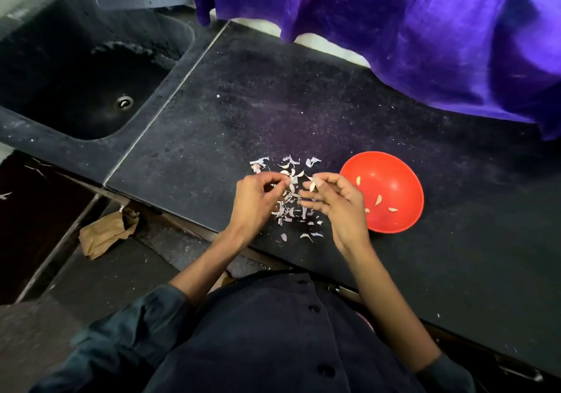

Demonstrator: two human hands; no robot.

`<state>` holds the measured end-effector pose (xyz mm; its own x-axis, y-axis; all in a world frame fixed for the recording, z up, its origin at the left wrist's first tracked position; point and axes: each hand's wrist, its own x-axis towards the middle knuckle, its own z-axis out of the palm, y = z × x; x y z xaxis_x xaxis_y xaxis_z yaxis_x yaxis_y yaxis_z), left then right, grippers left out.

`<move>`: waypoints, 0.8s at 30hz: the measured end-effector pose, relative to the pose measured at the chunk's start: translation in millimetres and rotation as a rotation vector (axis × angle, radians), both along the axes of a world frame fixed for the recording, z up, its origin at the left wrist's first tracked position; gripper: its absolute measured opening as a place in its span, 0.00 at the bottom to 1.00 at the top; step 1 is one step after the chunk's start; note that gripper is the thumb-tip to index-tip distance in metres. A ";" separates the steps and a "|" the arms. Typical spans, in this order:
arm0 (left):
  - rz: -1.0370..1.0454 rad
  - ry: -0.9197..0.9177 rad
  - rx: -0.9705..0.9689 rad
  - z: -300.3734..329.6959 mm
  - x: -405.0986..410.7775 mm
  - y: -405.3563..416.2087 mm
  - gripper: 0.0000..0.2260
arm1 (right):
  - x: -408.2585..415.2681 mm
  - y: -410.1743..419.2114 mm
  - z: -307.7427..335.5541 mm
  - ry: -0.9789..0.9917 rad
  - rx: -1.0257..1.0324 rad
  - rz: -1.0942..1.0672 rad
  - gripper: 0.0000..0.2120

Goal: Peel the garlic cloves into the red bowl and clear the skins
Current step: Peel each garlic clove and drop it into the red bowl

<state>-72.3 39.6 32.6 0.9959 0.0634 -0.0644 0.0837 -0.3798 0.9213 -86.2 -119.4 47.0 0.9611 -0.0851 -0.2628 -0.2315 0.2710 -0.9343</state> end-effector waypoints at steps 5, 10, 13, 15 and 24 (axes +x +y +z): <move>0.022 -0.008 -0.002 3.7 2.2 -3.3 0.06 | -1.2 -1.9 -3.0 0.074 0.070 0.003 0.08; 0.016 0.015 0.053 -3.3 9.1 -0.4 0.05 | -0.6 -4.8 -6.3 0.097 0.087 0.011 0.10; -0.038 0.038 0.067 -4.2 11.5 -0.1 0.09 | -1.1 -4.9 -5.4 0.079 0.057 0.013 0.13; -0.069 0.037 0.076 -1.0 11.2 -1.8 0.11 | -0.7 -4.6 -4.6 0.072 0.027 0.012 0.14; -0.108 0.118 -0.273 12.4 5.2 -10.0 0.03 | -0.5 -3.9 -3.3 0.071 0.038 0.048 0.11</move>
